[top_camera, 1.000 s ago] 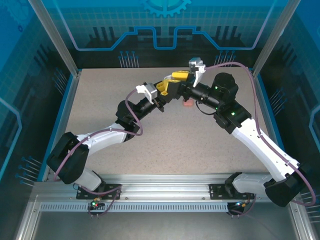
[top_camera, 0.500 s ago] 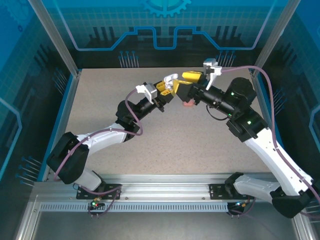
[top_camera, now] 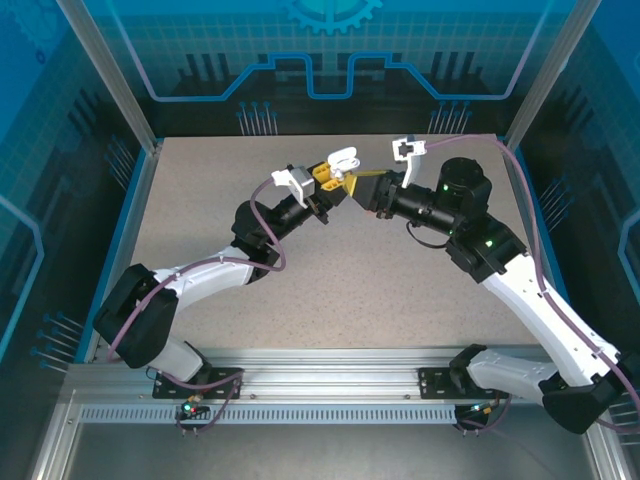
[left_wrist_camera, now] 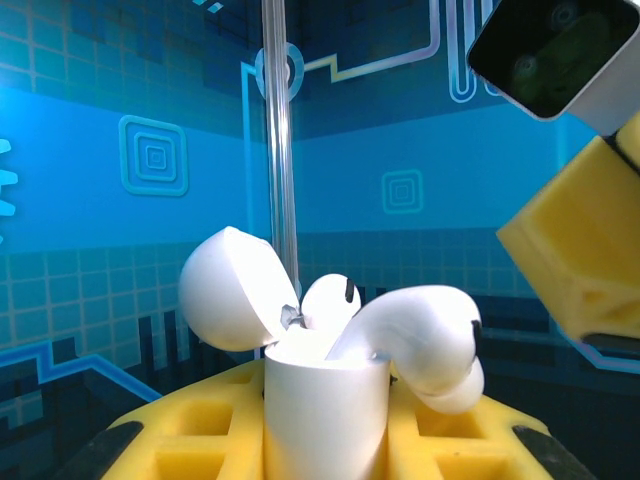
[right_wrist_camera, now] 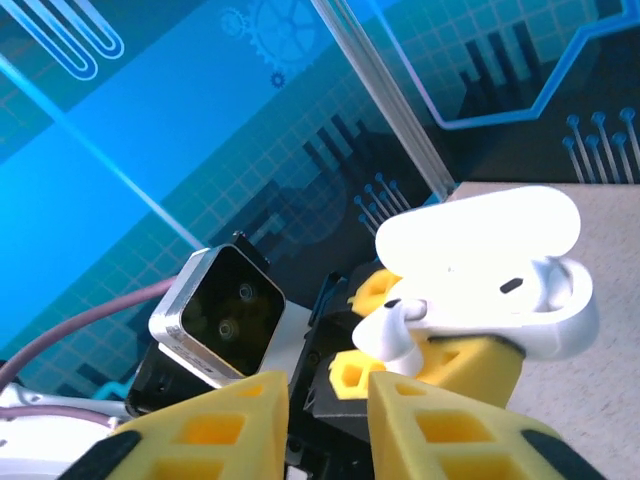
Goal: Insert wireless bluetooth earbuds into charging case
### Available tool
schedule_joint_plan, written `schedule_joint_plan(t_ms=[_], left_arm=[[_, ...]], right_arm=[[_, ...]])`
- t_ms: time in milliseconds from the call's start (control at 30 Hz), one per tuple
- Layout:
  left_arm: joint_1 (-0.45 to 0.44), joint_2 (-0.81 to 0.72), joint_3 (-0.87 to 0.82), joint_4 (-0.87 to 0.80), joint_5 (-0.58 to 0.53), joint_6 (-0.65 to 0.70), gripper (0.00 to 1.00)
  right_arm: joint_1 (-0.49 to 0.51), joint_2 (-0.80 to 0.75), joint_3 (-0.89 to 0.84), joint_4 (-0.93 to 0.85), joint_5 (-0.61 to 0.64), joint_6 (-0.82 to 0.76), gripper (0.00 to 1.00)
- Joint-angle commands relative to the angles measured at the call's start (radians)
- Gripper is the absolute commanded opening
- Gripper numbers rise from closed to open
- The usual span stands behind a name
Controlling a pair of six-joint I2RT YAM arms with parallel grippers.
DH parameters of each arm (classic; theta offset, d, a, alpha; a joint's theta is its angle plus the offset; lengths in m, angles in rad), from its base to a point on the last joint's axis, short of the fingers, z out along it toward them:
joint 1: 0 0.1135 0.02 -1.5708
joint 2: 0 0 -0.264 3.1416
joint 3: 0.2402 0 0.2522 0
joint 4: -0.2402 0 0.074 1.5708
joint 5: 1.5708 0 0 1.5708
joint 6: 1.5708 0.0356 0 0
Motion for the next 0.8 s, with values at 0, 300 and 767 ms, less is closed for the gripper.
schedule_joint_plan(t_ms=[0, 300, 767], left_arm=[[-0.007, -0.015, 0.012, 0.030, -0.014, -0.009, 0.00], [-0.007, -0.014, 0.019, 0.028, -0.014, -0.009, 0.00], [-0.007, -0.018, 0.013, 0.026, -0.006, -0.012, 0.00]], right_arm=[[-0.009, -0.009, -0.004, 0.040, -0.075, 0.073, 0.23], [0.014, -0.008, -0.017, 0.029, -0.097, 0.085, 0.19], [0.024, 0.057, -0.008, 0.042, -0.089, 0.075, 0.18]])
